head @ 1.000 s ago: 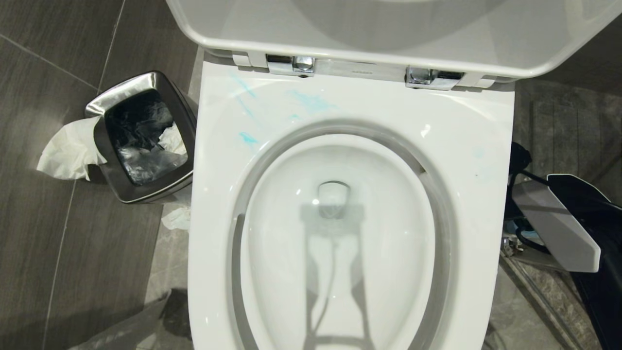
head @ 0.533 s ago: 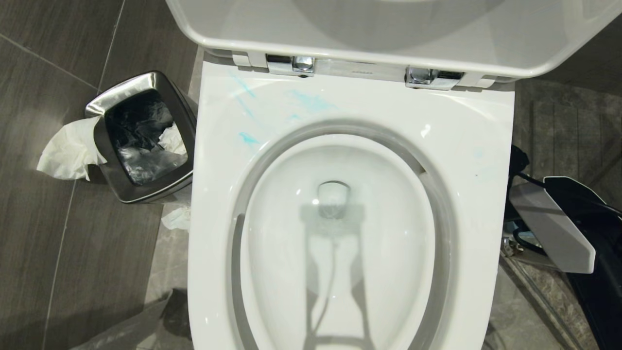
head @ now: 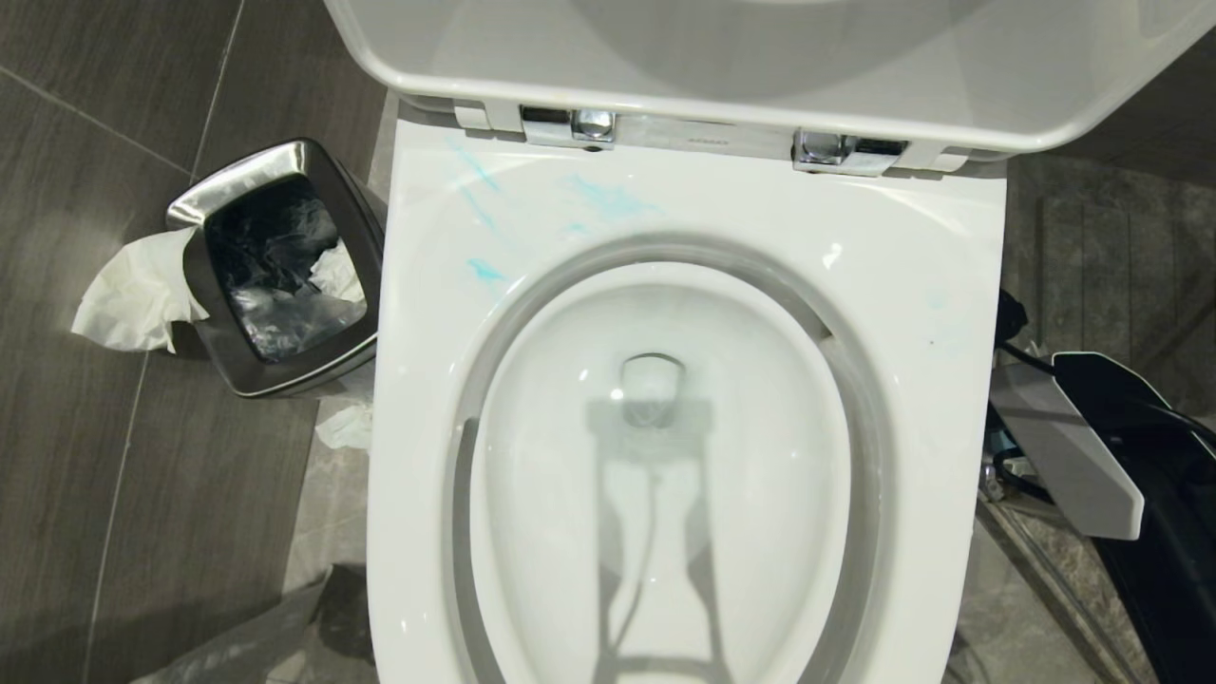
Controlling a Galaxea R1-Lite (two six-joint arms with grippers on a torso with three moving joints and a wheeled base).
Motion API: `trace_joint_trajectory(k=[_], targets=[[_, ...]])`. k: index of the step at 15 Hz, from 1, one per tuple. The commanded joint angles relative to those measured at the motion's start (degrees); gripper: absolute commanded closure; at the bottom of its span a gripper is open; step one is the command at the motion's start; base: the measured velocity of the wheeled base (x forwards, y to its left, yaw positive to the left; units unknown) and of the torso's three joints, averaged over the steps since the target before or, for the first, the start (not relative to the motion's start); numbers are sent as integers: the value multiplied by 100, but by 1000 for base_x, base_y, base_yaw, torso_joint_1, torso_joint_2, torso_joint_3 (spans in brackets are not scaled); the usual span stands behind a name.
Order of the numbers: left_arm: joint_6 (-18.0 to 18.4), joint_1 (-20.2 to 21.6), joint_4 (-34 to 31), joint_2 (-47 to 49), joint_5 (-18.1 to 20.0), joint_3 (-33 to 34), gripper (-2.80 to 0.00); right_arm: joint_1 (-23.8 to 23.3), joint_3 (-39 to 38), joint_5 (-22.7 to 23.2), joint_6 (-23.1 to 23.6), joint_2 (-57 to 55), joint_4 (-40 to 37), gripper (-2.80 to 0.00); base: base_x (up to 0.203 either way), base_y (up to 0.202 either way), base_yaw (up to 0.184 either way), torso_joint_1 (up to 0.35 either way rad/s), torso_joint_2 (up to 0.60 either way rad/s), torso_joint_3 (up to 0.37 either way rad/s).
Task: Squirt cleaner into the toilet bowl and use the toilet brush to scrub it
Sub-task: Pour in the cleaning agent
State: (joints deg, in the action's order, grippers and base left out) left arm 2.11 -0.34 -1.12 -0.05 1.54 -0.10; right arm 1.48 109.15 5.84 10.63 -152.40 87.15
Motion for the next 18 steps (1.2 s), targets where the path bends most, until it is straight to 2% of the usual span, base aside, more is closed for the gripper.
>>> trace_joint_trajectory(k=[1,2,13,18], targets=[[0,-1,-2,5,5,1,0,2,124,14,9,-62,51,-280,0,0,0,0,0,0],[0,-1,-2,5,4,1,0,2,133,33,9,-62,51,0,0,0,0,0,0,0],[0,-1,-2,5,-3,1,0,-60,423,48,18,-140,51,0,0,0,0,0,0,0],[0,-1,-2,5,5,1,0,-148,394,23,0,292,51,0,0,0,0,1,-6,-1]])
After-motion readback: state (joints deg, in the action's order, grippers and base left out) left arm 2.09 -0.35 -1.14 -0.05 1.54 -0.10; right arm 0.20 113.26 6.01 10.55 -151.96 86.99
